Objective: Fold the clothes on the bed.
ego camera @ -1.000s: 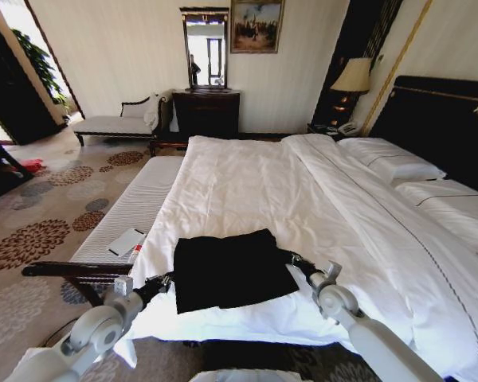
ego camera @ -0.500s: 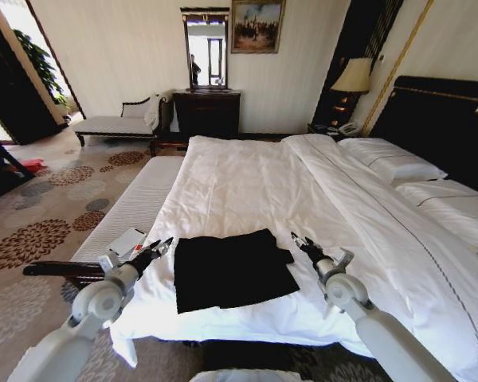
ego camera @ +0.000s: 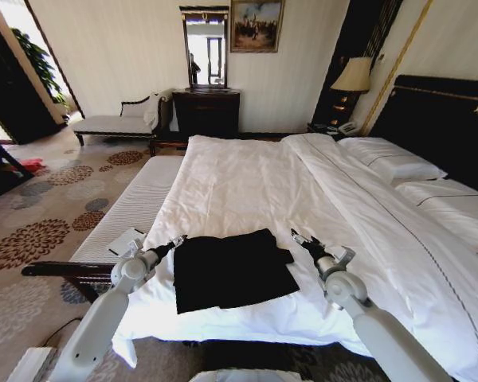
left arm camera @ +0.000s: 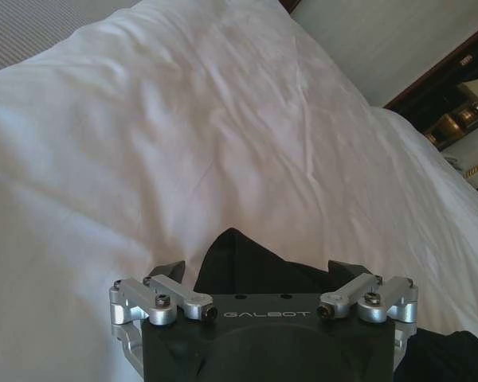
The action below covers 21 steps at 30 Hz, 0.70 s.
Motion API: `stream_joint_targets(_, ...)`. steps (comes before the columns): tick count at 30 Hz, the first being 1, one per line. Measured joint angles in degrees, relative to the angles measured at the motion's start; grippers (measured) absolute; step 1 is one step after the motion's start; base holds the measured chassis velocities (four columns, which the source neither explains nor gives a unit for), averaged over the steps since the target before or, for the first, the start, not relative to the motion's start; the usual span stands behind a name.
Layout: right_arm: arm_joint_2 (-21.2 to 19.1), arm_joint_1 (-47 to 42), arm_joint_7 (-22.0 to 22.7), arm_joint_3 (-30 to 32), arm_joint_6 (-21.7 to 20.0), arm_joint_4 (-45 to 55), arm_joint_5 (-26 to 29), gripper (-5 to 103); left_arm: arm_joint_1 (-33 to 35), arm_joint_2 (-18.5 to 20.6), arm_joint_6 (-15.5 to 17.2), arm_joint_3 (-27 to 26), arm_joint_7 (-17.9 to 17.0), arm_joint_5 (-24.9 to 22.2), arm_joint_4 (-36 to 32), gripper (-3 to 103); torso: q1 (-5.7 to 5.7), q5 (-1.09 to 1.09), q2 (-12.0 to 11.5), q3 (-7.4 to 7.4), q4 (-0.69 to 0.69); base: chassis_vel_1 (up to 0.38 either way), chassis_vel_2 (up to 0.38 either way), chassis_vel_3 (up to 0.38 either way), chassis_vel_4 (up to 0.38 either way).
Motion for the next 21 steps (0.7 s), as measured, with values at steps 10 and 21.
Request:
stream_joint_targets(10, -0.06, 1.65, 0.25, -0.94, -0.03, -1.57, 0.21, 100, 0.26, -0.93, -2.26, 0.16, 1.61, 2.45, 1.12, 89, -0.01, 0.0, 0.0, 0.0, 0.0, 0.0, 0.0, 0.0, 0.0)
stream_joint_targets(21, -0.15, 1.83, 0.26, -0.97, -0.04, -2.14, 0.21, 100, 0.55, -1.48, -3.4, 0.12, 2.18, 3.61, 1.88, 57, -0.01, -0.01, 0.0, 0.0, -0.01, 0.0, 0.0, 0.0, 0.0)
